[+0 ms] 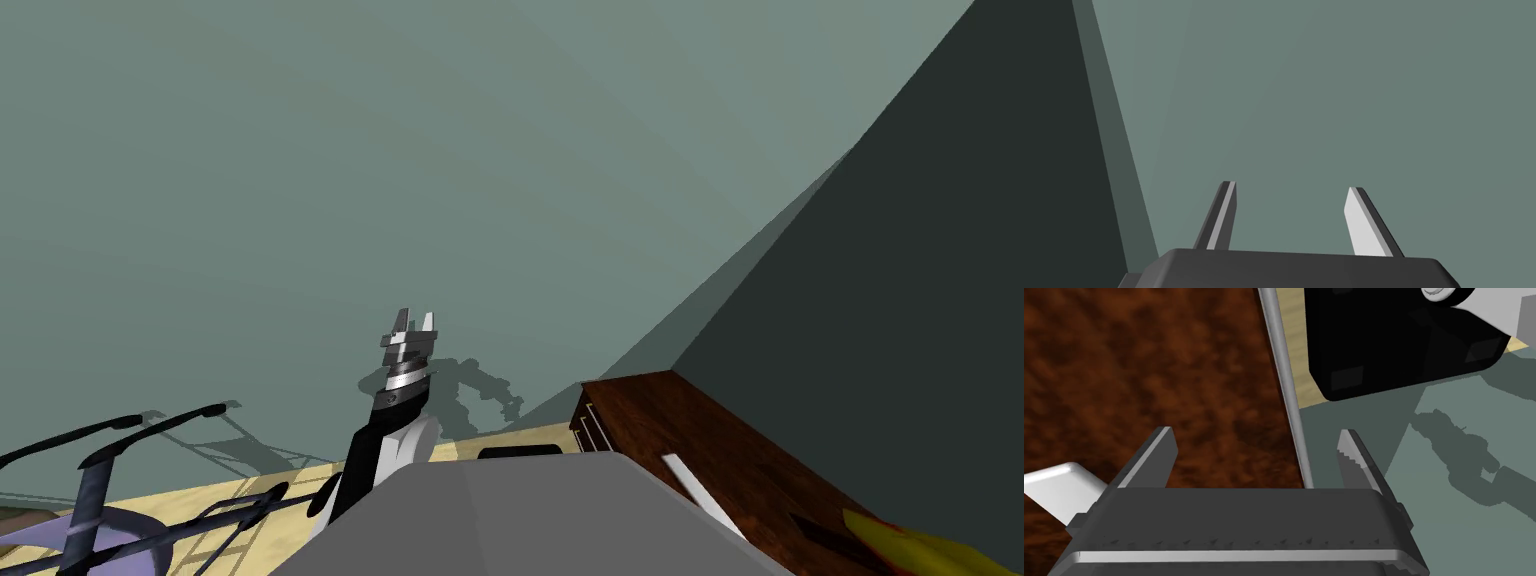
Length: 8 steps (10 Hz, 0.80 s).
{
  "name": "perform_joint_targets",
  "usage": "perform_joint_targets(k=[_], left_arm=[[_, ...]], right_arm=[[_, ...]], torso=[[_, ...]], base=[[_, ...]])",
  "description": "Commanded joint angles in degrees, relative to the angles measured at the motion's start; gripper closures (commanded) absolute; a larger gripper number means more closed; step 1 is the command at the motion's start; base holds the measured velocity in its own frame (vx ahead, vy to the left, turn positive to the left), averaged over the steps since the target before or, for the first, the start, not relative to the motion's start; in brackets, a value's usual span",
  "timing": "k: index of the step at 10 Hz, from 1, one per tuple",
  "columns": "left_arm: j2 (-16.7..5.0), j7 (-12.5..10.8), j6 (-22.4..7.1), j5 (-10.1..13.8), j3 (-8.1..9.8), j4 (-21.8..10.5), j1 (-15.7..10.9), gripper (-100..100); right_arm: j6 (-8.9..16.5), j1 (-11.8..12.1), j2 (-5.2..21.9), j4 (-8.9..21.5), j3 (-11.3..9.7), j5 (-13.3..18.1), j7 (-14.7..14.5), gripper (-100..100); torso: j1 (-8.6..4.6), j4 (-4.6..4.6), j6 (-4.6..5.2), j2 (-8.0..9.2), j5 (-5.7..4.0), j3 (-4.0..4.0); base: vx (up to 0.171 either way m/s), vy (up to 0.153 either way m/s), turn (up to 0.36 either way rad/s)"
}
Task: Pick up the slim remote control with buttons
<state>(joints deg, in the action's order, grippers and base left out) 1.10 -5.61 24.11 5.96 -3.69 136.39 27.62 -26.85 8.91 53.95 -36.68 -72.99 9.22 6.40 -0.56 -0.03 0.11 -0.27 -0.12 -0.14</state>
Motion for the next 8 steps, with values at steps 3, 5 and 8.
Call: perform_joint_targets(k=[3, 5, 8], left_arm=[[0.0, 0.0, 0.0, 0.0, 0.0, 0.0, 0.0, 0], [0.0, 0.0, 0.0, 0.0, 0.0, 0.0, 0.0, 0], [0.0, 0.0, 0.0, 0.0, 0.01, 0.0, 0.0, 0]], right_arm=[[2.5, -1.9, 0.2, 3.9, -3.4, -0.3, -0.9, -100], [3.9, -3.2, -0.6, 5.9, -5.4, -0.5, -1.5, -100], [5.2, -4.6, -3.2, 6.9, -7.3, -0.8, -2.1, -100]], torso=[[0.0, -0.02, 0.04, -0.06, -0.03, -0.04], [-0.11, 0.01, 0.01, 0.04, -0.03, 0.02], [-0.29, -0.02, 0.03, -0.1, -0.1, -0.06]], base=[[0.039, -0.115, 0.189], [0.03, -0.154, 0.206], [0.034, -0.171, 0.157]])
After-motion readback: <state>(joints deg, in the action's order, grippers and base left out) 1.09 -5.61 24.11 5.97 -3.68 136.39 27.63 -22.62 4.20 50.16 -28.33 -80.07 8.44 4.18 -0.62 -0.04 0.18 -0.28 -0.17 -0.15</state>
